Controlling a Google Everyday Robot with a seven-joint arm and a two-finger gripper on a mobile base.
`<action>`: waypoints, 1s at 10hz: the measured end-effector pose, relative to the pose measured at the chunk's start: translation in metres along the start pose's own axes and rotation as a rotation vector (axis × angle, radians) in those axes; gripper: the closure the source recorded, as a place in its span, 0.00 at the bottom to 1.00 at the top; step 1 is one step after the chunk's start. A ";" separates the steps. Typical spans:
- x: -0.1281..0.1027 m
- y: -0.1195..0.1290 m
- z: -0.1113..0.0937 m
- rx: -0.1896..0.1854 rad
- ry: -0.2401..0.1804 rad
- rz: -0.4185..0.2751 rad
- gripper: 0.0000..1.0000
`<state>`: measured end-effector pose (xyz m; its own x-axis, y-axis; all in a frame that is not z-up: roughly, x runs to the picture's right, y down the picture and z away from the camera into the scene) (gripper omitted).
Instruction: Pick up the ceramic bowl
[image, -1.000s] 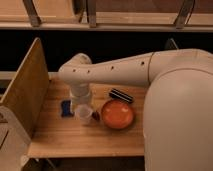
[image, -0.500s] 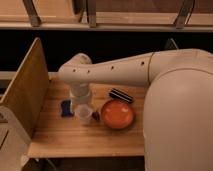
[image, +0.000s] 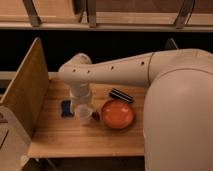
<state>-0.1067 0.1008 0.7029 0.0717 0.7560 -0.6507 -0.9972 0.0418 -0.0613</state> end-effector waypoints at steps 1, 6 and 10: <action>-0.008 -0.006 -0.004 0.000 -0.032 0.024 0.35; -0.033 -0.136 -0.034 -0.008 -0.300 0.310 0.35; -0.008 -0.208 -0.045 -0.115 -0.438 0.445 0.35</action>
<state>0.1007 0.0570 0.6867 -0.3879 0.8830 -0.2643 -0.9196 -0.3900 0.0467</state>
